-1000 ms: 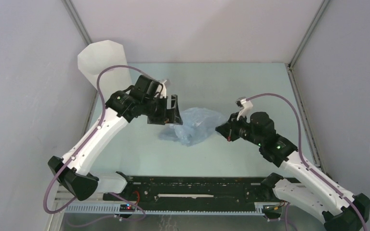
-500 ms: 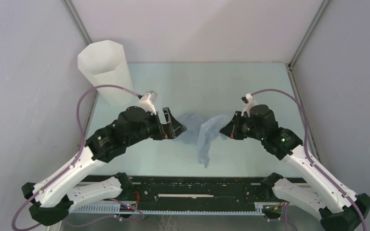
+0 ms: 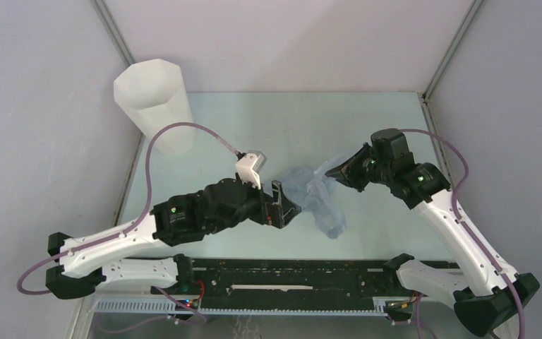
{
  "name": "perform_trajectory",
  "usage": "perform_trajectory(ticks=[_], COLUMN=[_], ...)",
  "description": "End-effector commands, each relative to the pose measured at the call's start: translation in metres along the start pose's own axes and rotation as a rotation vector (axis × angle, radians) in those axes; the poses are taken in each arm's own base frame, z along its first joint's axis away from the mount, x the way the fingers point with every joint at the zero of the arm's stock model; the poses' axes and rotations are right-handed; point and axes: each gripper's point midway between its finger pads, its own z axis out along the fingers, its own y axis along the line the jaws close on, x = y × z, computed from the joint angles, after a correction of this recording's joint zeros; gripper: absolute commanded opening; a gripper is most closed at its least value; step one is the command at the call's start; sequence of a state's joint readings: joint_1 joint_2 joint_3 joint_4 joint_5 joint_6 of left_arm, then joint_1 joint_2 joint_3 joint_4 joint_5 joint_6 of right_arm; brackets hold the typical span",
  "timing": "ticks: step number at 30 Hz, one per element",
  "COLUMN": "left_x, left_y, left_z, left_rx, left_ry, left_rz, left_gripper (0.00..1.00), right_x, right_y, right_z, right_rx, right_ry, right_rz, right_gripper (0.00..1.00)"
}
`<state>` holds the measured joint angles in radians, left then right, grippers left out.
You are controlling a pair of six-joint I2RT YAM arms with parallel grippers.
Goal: Put the trash bags into the trash bin
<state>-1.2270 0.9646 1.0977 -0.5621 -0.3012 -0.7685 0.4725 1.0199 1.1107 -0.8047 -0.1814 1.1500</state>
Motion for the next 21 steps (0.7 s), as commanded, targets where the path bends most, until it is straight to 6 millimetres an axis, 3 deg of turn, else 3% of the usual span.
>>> perform_trajectory(ticks=[1, 6, 10, 21], left_x=[-0.007, 0.015, 0.019, 0.030], left_y=[-0.017, -0.022, -0.031, -0.050], left_z=[0.003, 0.020, 0.033, 0.054], left_rx=[0.063, 0.045, -0.021, -0.096], left_ry=[-0.091, -0.065, -0.085, -0.157], left_rz=[0.080, 0.143, 0.181, 0.287], left_gripper=[1.00, 1.00, 1.00, 1.00], right_x=[-0.006, -0.014, -0.017, -0.021], right_y=[0.026, 0.024, 0.021, 0.054], right_z=[-0.016, -0.017, -0.019, -0.015], right_rx=[-0.002, 0.032, 0.058, -0.024], right_ry=[-0.012, -0.071, -0.114, -0.159], right_rz=[0.283, 0.395, 0.465, 0.531], right_gripper=[0.00, 0.00, 0.00, 0.00])
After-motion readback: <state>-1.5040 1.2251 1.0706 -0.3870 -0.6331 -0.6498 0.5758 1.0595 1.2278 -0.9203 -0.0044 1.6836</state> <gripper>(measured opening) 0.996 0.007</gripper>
